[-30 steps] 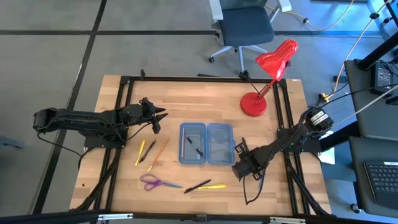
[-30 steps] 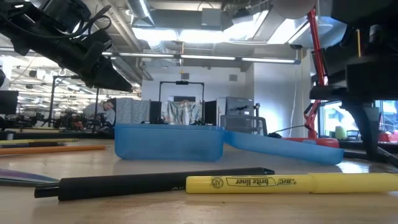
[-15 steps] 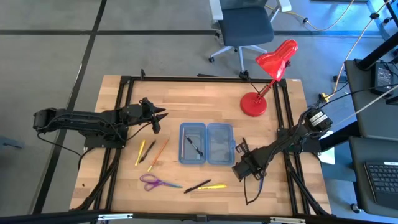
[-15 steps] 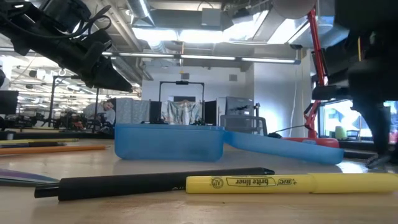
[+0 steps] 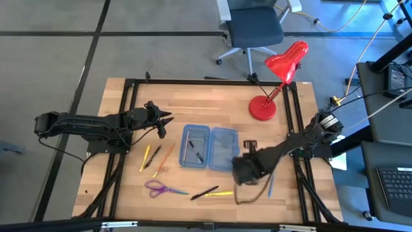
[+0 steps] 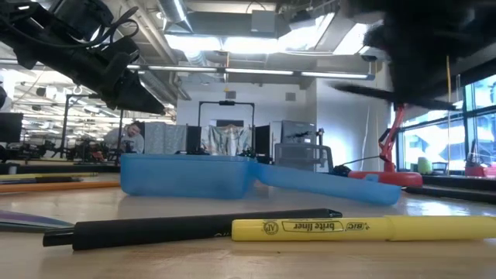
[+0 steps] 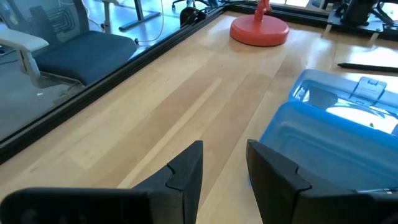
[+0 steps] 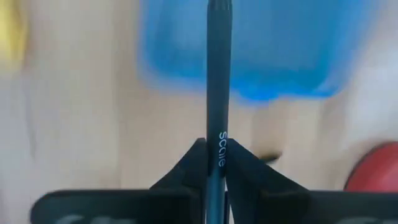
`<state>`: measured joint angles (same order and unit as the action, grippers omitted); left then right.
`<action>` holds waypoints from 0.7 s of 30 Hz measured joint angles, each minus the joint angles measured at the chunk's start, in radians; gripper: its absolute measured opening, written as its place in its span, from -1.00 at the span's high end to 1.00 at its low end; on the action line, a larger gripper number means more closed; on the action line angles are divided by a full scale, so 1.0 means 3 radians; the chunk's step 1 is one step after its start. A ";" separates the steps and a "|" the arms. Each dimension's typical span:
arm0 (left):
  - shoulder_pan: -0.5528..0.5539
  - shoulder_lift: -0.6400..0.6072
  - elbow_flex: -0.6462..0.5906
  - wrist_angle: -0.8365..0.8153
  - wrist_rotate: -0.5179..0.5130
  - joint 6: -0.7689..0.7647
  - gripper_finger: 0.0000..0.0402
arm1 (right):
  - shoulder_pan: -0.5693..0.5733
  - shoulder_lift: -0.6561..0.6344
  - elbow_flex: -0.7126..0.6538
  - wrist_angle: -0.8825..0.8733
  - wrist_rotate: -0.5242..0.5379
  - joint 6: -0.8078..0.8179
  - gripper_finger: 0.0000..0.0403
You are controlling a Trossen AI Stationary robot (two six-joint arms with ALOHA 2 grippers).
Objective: Pick & place school supplies into a supply box
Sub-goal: Put the black pen into the blue supply box
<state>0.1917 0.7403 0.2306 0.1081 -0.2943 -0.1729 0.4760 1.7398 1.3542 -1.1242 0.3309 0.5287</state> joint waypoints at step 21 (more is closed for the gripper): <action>0.0000 0.0000 0.0000 0.0000 0.0026 -0.0089 0.42 | -0.1032 0.0872 -0.0107 0.3256 0.0090 0.0139 0.80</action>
<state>0.1917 0.7403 0.2306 0.1081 -0.2867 -0.1997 0.1663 2.0015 1.3221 -0.1474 0.3580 0.5703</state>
